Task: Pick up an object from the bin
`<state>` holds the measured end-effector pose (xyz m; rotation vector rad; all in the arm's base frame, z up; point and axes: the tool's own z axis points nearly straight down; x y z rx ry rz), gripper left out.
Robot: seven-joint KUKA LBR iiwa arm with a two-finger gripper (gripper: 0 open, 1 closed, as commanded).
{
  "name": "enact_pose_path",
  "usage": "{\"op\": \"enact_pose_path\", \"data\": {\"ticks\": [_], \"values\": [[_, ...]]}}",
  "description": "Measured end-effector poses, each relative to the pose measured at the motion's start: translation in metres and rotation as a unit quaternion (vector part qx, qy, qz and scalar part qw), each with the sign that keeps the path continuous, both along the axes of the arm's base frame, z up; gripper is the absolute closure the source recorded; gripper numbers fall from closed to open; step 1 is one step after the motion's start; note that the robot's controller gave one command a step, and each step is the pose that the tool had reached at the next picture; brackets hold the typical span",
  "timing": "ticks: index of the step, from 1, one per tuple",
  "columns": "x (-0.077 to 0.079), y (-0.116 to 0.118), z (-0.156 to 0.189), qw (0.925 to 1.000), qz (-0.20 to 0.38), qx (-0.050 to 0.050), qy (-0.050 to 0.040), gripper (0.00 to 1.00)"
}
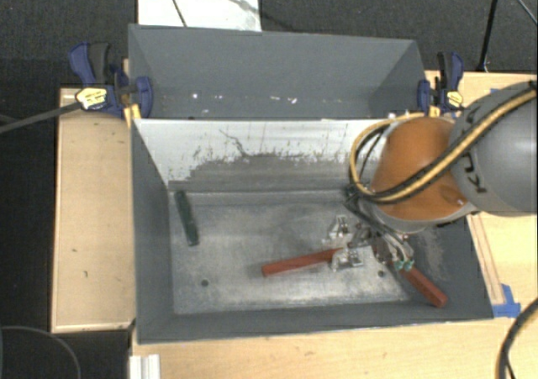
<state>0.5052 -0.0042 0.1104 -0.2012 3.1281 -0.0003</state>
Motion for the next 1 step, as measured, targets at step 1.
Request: {"op": "enact_pose_path", "data": {"ticks": [1], "values": [[0.0213,-0.0151,0.1077,0.9999,-0.011,0.000,0.0019,1.00]]}}
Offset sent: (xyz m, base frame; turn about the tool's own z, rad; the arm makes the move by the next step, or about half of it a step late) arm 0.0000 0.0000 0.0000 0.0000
